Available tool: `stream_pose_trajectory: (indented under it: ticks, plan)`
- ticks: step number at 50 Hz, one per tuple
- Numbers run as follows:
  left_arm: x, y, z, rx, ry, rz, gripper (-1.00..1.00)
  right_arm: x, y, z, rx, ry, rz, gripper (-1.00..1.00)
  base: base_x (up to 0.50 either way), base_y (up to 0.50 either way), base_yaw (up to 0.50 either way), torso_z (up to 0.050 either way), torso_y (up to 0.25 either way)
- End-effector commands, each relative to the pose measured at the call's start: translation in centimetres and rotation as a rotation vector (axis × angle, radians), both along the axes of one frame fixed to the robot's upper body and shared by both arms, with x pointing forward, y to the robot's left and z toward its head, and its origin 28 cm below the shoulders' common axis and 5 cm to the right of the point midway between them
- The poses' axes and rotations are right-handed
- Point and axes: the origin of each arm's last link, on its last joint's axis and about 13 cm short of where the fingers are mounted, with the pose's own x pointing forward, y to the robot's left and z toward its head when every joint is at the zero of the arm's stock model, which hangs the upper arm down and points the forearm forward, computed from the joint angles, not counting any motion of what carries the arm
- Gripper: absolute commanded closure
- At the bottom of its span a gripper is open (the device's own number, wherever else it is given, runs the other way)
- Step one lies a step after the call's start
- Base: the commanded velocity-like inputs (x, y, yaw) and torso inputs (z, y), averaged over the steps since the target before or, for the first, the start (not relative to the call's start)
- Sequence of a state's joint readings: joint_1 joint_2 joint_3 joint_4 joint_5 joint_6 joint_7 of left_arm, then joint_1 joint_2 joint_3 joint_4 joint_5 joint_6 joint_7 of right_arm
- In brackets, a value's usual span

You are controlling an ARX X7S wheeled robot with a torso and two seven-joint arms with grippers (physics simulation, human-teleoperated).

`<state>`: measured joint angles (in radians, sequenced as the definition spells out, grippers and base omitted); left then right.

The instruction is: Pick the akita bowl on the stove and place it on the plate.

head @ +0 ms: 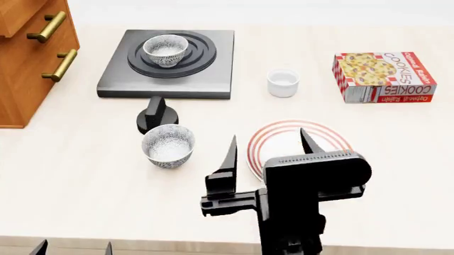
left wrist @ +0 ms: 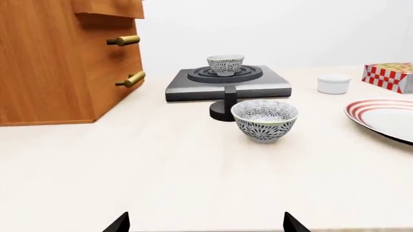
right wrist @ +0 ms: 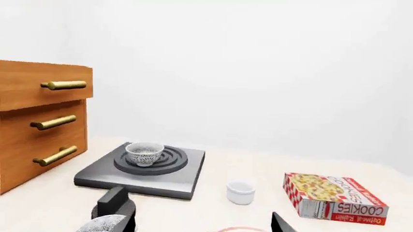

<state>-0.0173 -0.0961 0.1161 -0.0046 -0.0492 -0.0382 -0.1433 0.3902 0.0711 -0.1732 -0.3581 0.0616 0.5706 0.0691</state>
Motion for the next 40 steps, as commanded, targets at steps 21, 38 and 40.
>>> stream_pose_trajectory:
  ticks: [21,38,40]
  plan:
    - [-0.1,0.0,0.2,-0.031,-0.013,0.009,-1.0,-1.0,-7.7,8.9,0.05,-0.053,-0.144,-1.0,0.0,0.0,0.0,0.0,0.0]
    - [-0.1,0.1,0.3,-0.039,-0.014,0.017,-1.0,-1.0,-7.8,8.3,0.078,-0.039,-0.152,-1.0,0.0,0.0,0.0,0.0,0.0]
    - [0.0,0.1,0.2,-0.04,-0.012,0.018,-1.0,-0.9,-7.8,8.3,0.077,-0.039,-0.151,-1.0,0.0,0.0,0.0,0.0,0.0]
